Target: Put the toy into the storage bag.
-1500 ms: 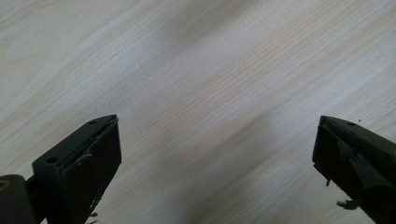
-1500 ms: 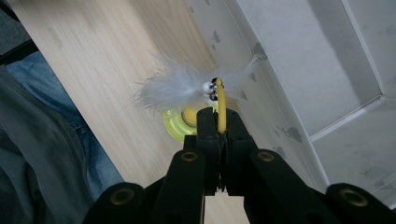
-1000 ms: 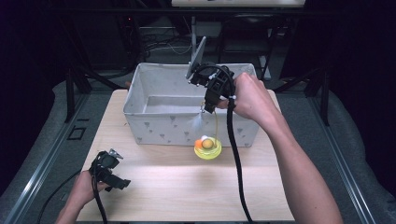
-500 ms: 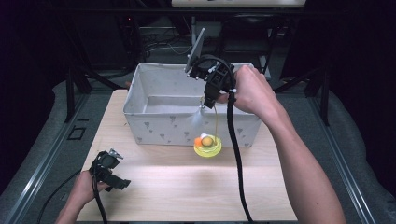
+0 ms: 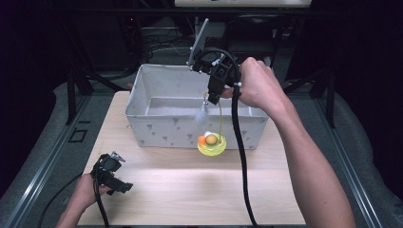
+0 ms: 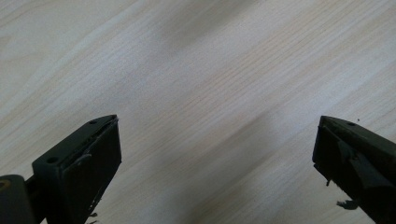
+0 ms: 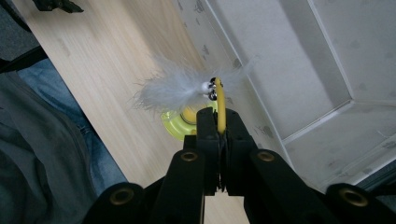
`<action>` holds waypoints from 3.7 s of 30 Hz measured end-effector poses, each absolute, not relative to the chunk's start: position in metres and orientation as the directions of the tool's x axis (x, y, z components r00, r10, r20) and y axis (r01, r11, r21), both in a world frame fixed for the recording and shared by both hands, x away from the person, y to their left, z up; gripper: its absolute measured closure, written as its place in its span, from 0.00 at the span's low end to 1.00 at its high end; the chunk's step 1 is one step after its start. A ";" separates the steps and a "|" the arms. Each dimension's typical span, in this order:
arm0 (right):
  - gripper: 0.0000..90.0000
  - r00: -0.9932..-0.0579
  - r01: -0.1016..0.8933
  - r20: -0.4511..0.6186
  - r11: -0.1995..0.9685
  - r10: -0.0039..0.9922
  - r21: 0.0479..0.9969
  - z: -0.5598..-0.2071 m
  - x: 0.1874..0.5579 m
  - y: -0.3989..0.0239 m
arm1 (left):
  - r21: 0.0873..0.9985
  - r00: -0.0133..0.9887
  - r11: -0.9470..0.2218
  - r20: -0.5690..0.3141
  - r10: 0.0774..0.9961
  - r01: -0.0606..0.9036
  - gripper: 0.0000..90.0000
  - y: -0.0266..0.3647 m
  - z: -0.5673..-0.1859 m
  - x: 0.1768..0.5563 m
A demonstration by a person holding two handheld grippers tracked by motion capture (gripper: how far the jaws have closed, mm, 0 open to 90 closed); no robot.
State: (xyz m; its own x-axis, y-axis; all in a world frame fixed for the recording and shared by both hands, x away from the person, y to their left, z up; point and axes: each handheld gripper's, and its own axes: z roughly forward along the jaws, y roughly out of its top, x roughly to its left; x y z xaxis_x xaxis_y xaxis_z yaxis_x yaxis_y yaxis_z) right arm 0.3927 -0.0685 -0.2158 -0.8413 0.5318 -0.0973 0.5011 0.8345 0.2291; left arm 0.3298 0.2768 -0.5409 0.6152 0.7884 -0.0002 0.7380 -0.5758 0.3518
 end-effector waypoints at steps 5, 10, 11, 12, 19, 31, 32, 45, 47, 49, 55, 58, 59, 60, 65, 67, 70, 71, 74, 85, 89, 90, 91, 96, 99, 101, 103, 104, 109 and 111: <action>0.98 -0.841 0.500 -0.099 0.834 0.532 0.233 -0.210 0.392 -0.069 | 0.352 0.616 -0.577 0.001 0.788 0.737 0.02 0.277 -0.541 0.330; 0.98 -0.842 0.496 -0.104 0.835 0.530 0.239 -0.206 0.390 -0.070 | 0.351 0.615 -0.576 0.000 0.788 0.738 0.01 0.276 -0.541 0.330; 0.98 -0.840 0.499 -0.105 0.834 0.533 0.235 -0.205 0.390 -0.070 | 0.349 0.617 -0.577 -0.003 0.787 0.738 0.01 0.277 -0.541 0.330; 0.98 -0.841 0.498 -0.104 0.835 0.531 0.235 -0.204 0.390 -0.071 | 0.349 0.616 -0.577 -0.003 0.788 0.739 0.02 0.277 -0.541 0.330; 0.98 -0.836 0.504 -0.106 0.829 0.539 0.241 -0.199 0.388 -0.072 | 0.348 0.618 -0.579 -0.001 0.786 0.737 0.01 0.276 -0.541 0.330; 0.98 -0.836 0.501 -0.117 0.832 0.537 0.238 -0.187 0.388 -0.070 | 0.348 0.618 -0.578 -0.005 0.786 0.738 0.01 0.276 -0.542 0.330; 0.98 -0.838 0.497 -0.121 0.837 0.531 0.231 -0.186 0.388 -0.069 | 0.348 0.618 -0.578 -0.005 0.786 0.738 0.01 0.276 -0.542 0.330; 0.98 -0.839 0.493 -0.126 0.837 0.530 0.235 -0.177 0.392 -0.066 | 0.343 0.619 -0.580 -0.004 0.786 0.739 0.01 0.276 -0.542 0.330; 0.98 -0.835 0.499 -0.126 0.834 0.535 0.234 -0.175 0.392 -0.066 | 0.343 0.618 -0.580 -0.004 0.786 0.739 0.01 0.276 -0.542 0.330; 0.98 -0.833 0.501 -0.129 0.833 0.538 0.237 -0.173 0.393 -0.066 | 0.343 0.619 -0.580 -0.004 0.785 0.739 0.01 0.276 -0.542 0.330; 0.98 -0.827 0.507 -0.132 0.827 0.546 0.241 -0.168 0.396 -0.067 | 0.342 0.620 -0.581 -0.004 0.785 0.738 0.01 0.276 -0.542 0.330; 0.98 -0.825 0.510 -0.126 0.821 0.552 0.255 -0.167 0.398 -0.067 | 0.343 0.619 -0.581 -0.005 0.785 0.739 0.01 0.277 -0.542 0.330; 0.98 -0.823 0.514 -0.123 0.819 0.555 0.254 -0.166 0.398 -0.067 | 0.342 0.620 -0.581 -0.007 0.785 0.739 0.01 0.277 -0.542 0.330; 0.98 -0.824 0.513 -0.124 0.820 0.554 0.256 -0.165 0.399 -0.068 | 0.342 0.619 -0.580 -0.008 0.785 0.740 0.01 0.277 -0.542 0.331; 0.98 -0.820 0.511 -0.139 0.819 0.556 0.260 -0.155 0.399 -0.066 | 0.343 0.620 -0.581 -0.006 0.785 0.739 0.01 0.276 -0.543 0.330; 0.98 -0.820 0.509 -0.142 0.819 0.555 0.264 -0.152 0.398 -0.066 | 0.342 0.620 -0.581 -0.006 0.784 0.738 0.01 0.277 -0.542 0.330; 0.98 -0.819 0.511 -0.135 0.816 0.558 0.271 -0.147 0.398 -0.065 | 0.342 0.619 -0.580 -0.008 0.785 0.740 0.01 0.277 -0.542 0.330; 0.98 -0.815 0.515 -0.136 0.812 0.563 0.275 -0.145 0.399 -0.066 | 0.342 0.619 -0.580 -0.009 0.785 0.740 0.01 0.277 -0.542 0.330; 0.98 -0.809 0.519 -0.141 0.806 0.570 0.284 -0.142 0.401 -0.067 | 0.341 0.621 -0.582 -0.008 0.784 0.738 0.01 0.277 -0.542 0.330; 0.98 -0.797 0.522 -0.162 0.798 0.582 0.300 -0.128 0.403 -0.063 | 0.341 0.620 -0.581 -0.008 0.784 0.739 0.01 0.277 -0.543 0.330; 0.98 -0.791 0.527 -0.166 0.794 0.589 0.302 -0.125 0.408 -0.063 | 0.339 0.622 -0.583 -0.009 0.783 0.738 0.01 0.277 -0.543 0.330; 0.98 -0.788 0.530 -0.166 0.791 0.592 0.305 -0.125 0.409 -0.062 | 0.339 0.623 -0.583 -0.009 0.782 0.738 0.01 0.277 -0.543 0.330; 0.98 -0.789 0.529 -0.167 0.792 0.592 0.305 -0.124 0.410 -0.062 | 0.338 0.624 -0.585 -0.009 0.782 0.737 0.01 0.277 -0.543 0.330; 0.98 -0.782 0.539 -0.169 0.787 0.600 0.300 -0.122 0.416 -0.060 | 0.339 0.623 -0.584 -0.009 0.782 0.737 0.01 0.277 -0.543 0.330; 0.98 -0.775 0.543 -0.177 0.783 0.606 0.303 -0.122 0.419 -0.058 | 0.339 0.622 -0.583 -0.010 0.783 0.739 0.01 0.277 -0.543 0.330; 0.98 -0.770 0.549 -0.179 0.780 0.612 0.301 -0.122 0.421 -0.056 | 0.339 0.623 -0.583 -0.010 0.782 0.738 0.01 0.277 -0.543 0.331; 0.98 -0.770 0.551 -0.178 0.779 0.613 0.298 -0.120 0.423 -0.055 | 0.337 0.624 -0.584 -0.010 0.782 0.738 0.01 0.276 -0.543 0.330; 0.98 -0.767 0.552 -0.178 0.776 0.617 0.306 -0.119 0.424 -0.055 | 0.338 0.625 -0.586 -0.009 0.781 0.737 0.01 0.276 -0.543 0.330; 0.98 -0.761 0.558 -0.184 0.772 0.622 0.304 -0.114 0.429 -0.053 | 0.337 0.624 -0.585 -0.008 0.781 0.737 0.01 0.277 -0.543 0.330; 0.98 -0.758 0.560 -0.187 0.770 0.625 0.305 -0.112 0.432 -0.053 | 0.337 0.625 -0.586 -0.008 0.781 0.737 0.01 0.277 -0.543 0.330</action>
